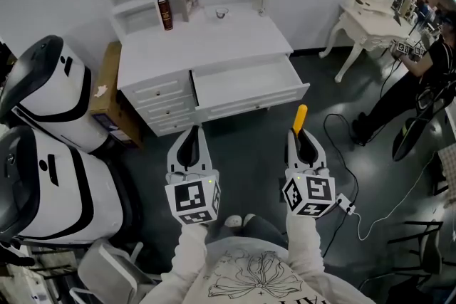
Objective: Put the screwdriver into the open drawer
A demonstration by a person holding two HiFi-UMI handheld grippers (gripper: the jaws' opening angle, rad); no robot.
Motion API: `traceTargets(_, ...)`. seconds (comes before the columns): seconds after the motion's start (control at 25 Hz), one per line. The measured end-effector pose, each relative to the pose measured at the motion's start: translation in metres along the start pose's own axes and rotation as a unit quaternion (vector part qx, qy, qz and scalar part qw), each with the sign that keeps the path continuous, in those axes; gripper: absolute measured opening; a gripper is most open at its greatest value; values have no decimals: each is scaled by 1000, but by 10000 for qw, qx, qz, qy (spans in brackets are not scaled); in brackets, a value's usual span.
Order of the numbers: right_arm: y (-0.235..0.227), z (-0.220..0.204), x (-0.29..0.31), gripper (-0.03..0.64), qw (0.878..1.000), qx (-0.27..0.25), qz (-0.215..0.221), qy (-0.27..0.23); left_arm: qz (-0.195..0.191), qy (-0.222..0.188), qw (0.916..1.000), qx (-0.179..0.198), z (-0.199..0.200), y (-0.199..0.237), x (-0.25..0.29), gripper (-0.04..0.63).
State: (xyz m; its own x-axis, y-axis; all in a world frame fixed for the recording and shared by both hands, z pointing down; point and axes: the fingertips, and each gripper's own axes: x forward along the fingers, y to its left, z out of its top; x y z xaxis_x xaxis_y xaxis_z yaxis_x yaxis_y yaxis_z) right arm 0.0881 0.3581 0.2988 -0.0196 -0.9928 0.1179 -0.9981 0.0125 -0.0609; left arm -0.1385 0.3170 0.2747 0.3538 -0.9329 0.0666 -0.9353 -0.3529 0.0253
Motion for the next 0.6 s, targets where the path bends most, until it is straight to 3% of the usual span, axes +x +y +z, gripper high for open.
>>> traceTargets(0.6, 6, -7, 62, 72, 9997, -39, 224, 116, 118, 132, 9998, 12, -13, 19, 49, 6)
